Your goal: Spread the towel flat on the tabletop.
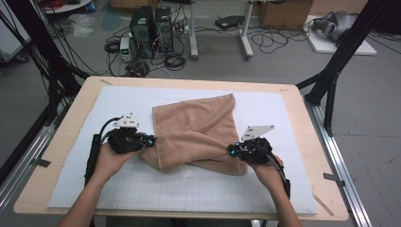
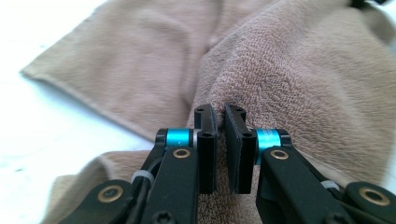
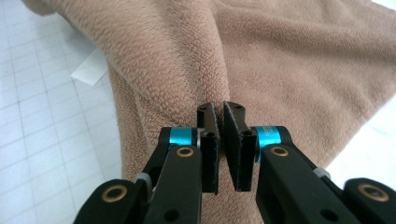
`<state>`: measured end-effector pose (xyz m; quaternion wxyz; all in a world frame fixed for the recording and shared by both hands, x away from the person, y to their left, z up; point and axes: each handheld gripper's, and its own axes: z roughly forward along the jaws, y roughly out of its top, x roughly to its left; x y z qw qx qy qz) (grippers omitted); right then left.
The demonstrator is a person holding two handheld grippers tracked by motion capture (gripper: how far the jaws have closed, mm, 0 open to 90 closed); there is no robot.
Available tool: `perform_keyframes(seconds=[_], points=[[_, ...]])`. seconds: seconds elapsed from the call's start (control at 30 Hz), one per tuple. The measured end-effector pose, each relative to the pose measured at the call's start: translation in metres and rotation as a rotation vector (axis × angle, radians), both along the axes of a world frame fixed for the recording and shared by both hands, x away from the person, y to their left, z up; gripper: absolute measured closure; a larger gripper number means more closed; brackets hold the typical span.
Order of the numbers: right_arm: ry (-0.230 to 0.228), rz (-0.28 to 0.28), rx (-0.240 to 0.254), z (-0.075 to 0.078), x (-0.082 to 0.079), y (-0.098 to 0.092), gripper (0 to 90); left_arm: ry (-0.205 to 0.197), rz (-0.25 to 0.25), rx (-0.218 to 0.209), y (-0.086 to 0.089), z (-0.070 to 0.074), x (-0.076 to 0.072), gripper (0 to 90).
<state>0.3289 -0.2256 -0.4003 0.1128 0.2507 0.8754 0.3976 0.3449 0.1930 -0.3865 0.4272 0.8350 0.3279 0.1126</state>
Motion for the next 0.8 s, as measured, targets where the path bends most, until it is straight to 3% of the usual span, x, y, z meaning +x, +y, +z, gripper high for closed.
perform_keyframes(seconds=[0.13, 0.5, 0.67, 0.8], points=[[0.007, 0.010, 0.009, -0.001, 0.002, 0.005, 84.2, 0.016, 0.027, 0.015, -0.002, -0.005, 0.009, 82.1], [-0.001, 0.037, 0.048, 0.005, -0.012, 0.003, 74.2, -0.070, 0.034, 0.012, 0.003, 0.019, -0.010, 62.6], [-0.013, 0.050, 0.067, 0.010, -0.021, 0.003, 72.3, -0.099, -0.008, 0.009, -0.002, 0.028, -0.024, 59.2], [-0.012, 0.070, 0.074, 0.011, -0.028, 0.005, 69.7, -0.115, -0.044, 0.033, -0.011, 0.028, -0.033, 57.4]])
